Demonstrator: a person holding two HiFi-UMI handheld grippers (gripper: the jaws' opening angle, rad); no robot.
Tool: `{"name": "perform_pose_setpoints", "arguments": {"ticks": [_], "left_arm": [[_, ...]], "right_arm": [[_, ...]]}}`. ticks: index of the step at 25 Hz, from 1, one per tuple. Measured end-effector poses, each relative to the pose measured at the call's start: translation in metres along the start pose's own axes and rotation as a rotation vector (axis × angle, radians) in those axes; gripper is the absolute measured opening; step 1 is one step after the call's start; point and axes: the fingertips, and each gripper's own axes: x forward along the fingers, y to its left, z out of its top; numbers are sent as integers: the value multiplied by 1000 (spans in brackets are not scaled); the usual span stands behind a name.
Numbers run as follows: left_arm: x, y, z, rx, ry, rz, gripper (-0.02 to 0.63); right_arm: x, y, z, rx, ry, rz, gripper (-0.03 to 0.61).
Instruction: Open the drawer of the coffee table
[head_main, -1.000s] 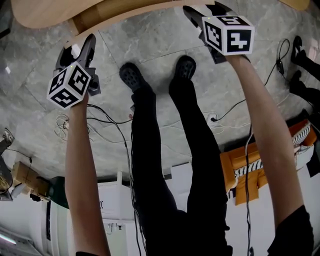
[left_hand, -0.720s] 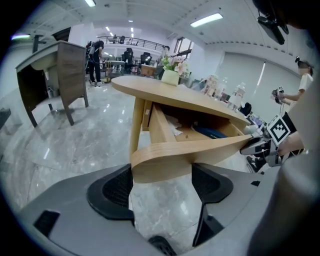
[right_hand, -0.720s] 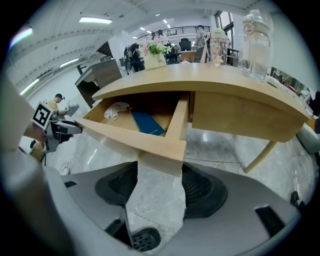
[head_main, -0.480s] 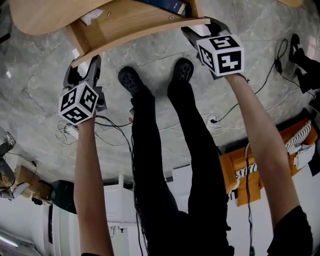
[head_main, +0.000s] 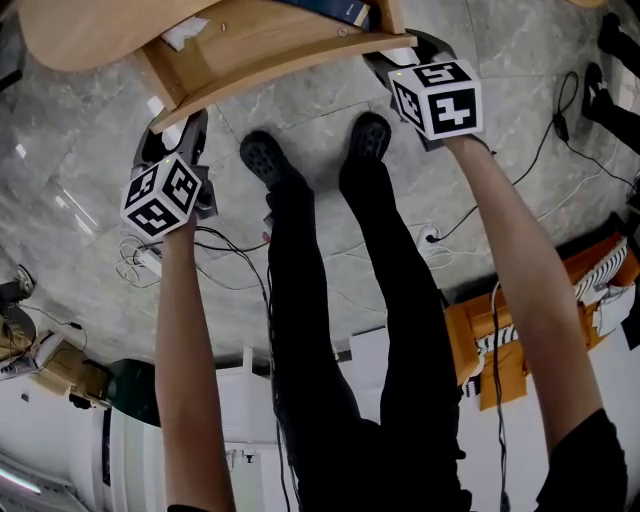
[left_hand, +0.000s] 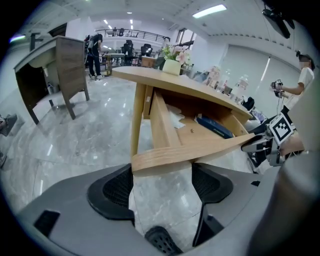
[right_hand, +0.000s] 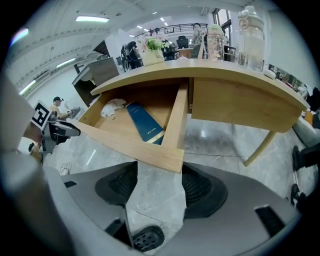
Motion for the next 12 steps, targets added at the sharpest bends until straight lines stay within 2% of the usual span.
{"name": "perform_pose_setpoints", "arguments": {"ticks": [5, 12], "left_arm": [[0, -2, 2, 1, 17, 12, 373], [-15, 4, -4, -21, 38, 75, 374]], "right_arm": [[0, -2, 1, -11, -6, -32, 283], [-16, -7, -2, -4, 24, -85, 282]]}}
